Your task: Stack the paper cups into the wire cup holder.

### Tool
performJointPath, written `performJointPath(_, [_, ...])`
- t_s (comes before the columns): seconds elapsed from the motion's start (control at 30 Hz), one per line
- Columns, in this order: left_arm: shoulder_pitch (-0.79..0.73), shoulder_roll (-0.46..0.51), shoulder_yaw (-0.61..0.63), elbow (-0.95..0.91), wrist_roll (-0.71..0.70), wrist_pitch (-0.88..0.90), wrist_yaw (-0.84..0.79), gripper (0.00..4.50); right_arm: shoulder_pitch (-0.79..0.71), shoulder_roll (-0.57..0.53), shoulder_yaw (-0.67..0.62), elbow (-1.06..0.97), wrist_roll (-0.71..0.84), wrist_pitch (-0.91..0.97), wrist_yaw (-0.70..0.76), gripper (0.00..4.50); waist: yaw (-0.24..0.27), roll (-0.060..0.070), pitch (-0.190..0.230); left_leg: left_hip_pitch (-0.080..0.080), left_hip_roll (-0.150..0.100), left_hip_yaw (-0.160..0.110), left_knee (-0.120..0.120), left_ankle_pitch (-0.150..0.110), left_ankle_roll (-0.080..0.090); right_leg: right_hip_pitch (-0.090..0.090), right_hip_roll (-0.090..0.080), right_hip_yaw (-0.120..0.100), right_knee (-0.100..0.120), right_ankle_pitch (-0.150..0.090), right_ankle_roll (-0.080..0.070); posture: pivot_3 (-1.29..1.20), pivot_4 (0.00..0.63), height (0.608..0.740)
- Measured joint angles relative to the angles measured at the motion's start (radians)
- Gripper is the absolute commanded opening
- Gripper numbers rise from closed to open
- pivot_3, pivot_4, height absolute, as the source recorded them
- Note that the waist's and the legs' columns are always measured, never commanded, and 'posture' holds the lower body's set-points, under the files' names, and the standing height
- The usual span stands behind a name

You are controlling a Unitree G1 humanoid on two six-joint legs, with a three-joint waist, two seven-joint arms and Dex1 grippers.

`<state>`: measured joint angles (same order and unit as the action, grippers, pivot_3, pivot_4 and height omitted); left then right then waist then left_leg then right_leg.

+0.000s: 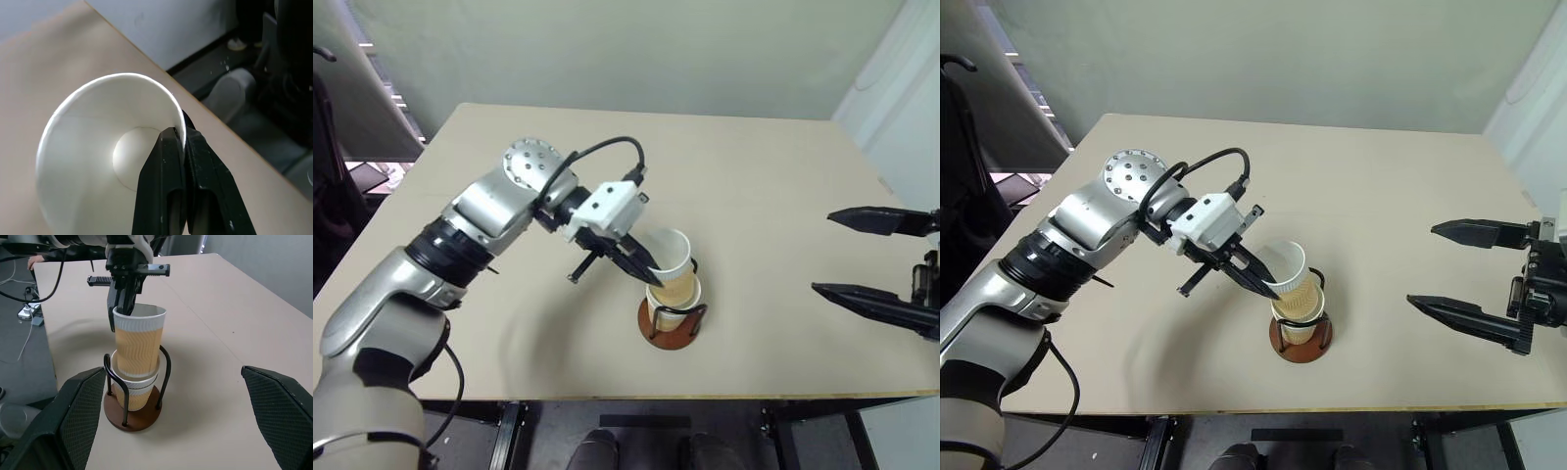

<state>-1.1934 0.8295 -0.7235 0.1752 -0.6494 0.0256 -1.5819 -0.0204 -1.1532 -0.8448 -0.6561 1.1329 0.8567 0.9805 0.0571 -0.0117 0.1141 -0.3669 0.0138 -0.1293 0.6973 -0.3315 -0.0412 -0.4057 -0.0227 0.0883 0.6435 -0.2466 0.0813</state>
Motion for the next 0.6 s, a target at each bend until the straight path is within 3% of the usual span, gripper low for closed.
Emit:
performJointPath(0.07, [0.000, -0.014, -0.003, 0.002, 0.018, -0.004, 0.000, 0.04, -0.002, 0.000, 0.005, -0.001, 0.000, -0.002, -0.004, 4.50, 0.000, 0.000, 0.000, 0.000, 0.000, 0.000, 0.000, 0.000, 0.000, 0.000, 0.000, 0.000, 0.000, 0.000, 0.000, 0.00, 0.150, 0.740])
performJointPath(0.17, [0.000, -0.040, -0.003, 0.007, 0.036, 0.007, 0.000, 0.62, -0.003, 0.001, 0.016, -0.001, -0.003, -0.009, -0.014, 4.50, 0.000, 0.000, 0.000, 0.000, 0.000, 0.000, 0.000, 0.000, 0.000, 0.000, 0.000, 0.000, 0.000, 0.000, 0.000, 0.00, 0.150, 0.740])
performJointPath(0.5, [0.000, -0.063, -0.002, 0.009, 0.070, 0.021, -0.001, 4.28, -0.003, 0.002, 0.035, -0.003, -0.012, -0.023, -0.016, 4.50, 0.000, 0.000, 0.000, 0.000, 0.000, 0.000, 0.000, 0.000, 0.000, 0.000, 0.000, 0.001, 0.000, 0.000, 0.000, 0.00, 0.150, 0.740])
performJointPath(0.53, [0.000, -0.066, 0.002, 0.013, 0.075, 0.020, -0.001, 4.48, -0.003, 0.002, 0.037, -0.003, -0.015, -0.027, -0.016, 4.50, 0.000, 0.000, 0.000, 0.000, 0.000, 0.000, 0.000, 0.000, 0.000, 0.000, 0.000, 0.001, 0.000, 0.000, 0.000, 0.00, 0.150, 0.740])
performJointPath(0.6, [0.000, -0.071, 0.012, 0.028, 0.090, 0.020, -0.001, 4.48, -0.004, 0.003, 0.042, -0.001, -0.018, -0.031, -0.016, 4.50, 0.000, 0.000, 0.000, -0.001, 0.000, 0.000, 0.000, 0.000, 0.000, 0.000, 0.000, 0.001, -0.001, 0.000, 0.000, 0.00, 0.150, 0.740])
